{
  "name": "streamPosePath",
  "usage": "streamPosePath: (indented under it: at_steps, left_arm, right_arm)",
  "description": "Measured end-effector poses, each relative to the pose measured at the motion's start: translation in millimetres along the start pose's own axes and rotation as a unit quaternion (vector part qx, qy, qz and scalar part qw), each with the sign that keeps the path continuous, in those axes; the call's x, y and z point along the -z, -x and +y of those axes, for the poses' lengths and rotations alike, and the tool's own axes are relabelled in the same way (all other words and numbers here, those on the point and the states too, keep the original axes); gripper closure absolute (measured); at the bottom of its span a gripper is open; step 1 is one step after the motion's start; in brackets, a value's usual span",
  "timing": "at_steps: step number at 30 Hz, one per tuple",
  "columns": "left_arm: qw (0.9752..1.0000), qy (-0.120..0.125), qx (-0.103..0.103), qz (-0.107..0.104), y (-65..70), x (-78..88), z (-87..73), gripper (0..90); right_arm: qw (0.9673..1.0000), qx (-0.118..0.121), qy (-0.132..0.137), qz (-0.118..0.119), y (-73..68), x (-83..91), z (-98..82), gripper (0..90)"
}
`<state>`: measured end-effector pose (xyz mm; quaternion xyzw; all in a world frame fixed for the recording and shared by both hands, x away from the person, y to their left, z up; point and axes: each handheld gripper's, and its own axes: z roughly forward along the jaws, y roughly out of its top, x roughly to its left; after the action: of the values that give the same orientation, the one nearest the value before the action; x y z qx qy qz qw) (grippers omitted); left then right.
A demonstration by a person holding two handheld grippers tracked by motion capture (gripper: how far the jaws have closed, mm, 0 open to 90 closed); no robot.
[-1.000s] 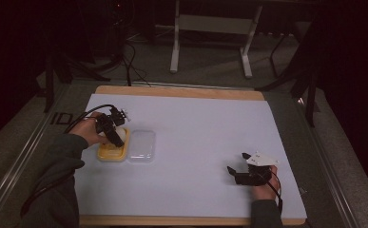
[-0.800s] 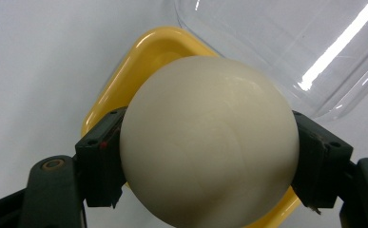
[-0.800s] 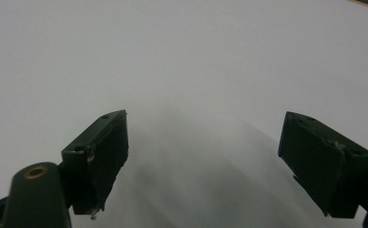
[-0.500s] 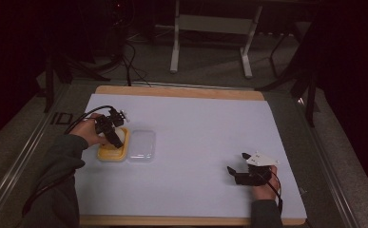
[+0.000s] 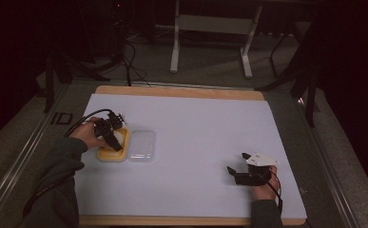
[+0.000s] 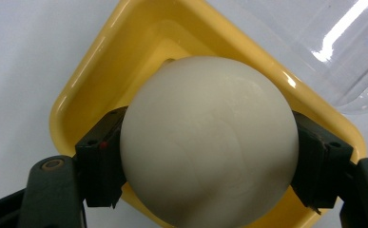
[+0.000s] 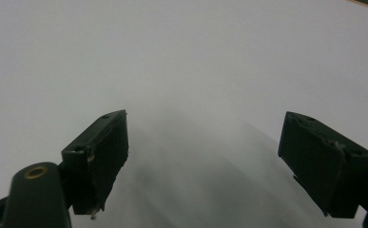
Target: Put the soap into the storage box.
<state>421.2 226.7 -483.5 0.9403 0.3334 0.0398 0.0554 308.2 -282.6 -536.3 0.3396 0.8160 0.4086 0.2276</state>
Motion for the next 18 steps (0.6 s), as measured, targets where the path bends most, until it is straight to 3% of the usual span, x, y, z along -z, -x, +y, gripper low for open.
streamPosePath:
  at_steps: [7,14,18]
  left_arm:
    - [0.9999,-0.010,0.003,0.001,-0.1,-7.2,0.3,25.4]
    - [0.9995,0.003,0.020,-0.025,-4.4,-8.3,-4.3,25.2]
    - [0.9996,0.014,0.016,-0.020,-4.5,-8.5,-6.9,21.8]
  right_arm:
    - [1.0000,0.000,0.000,0.000,0.0,0.0,0.0,17.1]
    - [1.0000,0.000,-0.001,0.001,-0.1,-0.1,0.1,17.1]
    - [1.0000,0.001,-0.002,0.001,-0.1,-0.1,0.1,17.1]
